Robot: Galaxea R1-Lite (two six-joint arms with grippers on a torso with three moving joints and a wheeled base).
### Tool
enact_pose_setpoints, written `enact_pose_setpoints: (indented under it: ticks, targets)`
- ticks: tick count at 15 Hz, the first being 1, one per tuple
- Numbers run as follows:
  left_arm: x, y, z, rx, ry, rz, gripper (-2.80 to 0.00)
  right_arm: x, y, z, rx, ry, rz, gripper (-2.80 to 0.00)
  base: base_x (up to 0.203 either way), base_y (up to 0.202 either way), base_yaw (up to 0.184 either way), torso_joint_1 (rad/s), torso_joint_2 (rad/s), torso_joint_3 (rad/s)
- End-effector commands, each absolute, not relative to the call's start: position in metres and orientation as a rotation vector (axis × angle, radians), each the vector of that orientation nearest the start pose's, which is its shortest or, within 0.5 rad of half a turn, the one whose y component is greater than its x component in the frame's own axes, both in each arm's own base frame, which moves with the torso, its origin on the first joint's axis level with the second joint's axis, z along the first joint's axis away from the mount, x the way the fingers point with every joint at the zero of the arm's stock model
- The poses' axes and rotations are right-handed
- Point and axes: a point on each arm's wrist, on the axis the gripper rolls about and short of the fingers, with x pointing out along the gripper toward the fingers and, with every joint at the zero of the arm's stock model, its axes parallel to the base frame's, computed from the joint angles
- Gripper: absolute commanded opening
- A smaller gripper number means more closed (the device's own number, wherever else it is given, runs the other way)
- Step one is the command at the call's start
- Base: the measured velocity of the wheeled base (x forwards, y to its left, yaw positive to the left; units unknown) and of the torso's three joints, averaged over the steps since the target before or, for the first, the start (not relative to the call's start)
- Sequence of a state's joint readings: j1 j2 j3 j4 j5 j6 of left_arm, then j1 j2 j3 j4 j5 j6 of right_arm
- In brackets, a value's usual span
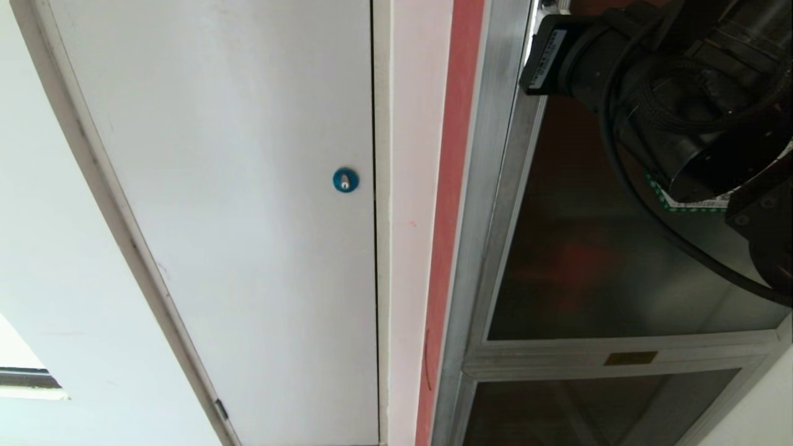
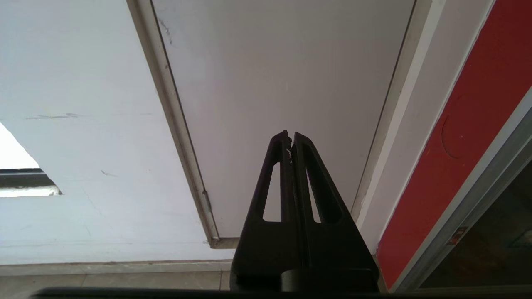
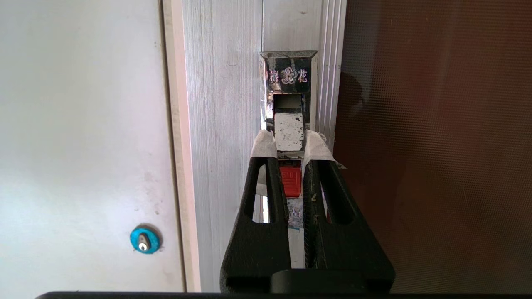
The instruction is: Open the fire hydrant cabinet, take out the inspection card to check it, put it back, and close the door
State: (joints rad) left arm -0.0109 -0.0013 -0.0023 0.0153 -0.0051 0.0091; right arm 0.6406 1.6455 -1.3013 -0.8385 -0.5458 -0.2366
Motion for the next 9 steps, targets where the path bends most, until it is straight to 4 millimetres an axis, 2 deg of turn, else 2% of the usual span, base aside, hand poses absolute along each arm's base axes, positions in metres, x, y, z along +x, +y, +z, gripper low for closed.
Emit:
enact_pose_setpoints:
  ticks: [1,9]
  targets:
    - [-0.023,0.0,0.074,0.009,0.014,-0.015,-2.8,0.237,0.167,0.364,0.06,-0.434,0.044,-2.8,0.0,0.0,0.0,0.0,0.0,0.0]
    - [-0.023,0.0,0.075,0.009,0.012,-0.015,-2.8,0.216,0.163,0.366,0.074,-0.434,0.066,-2.8,0.0,0.0,0.0,0.0,0.0,0.0]
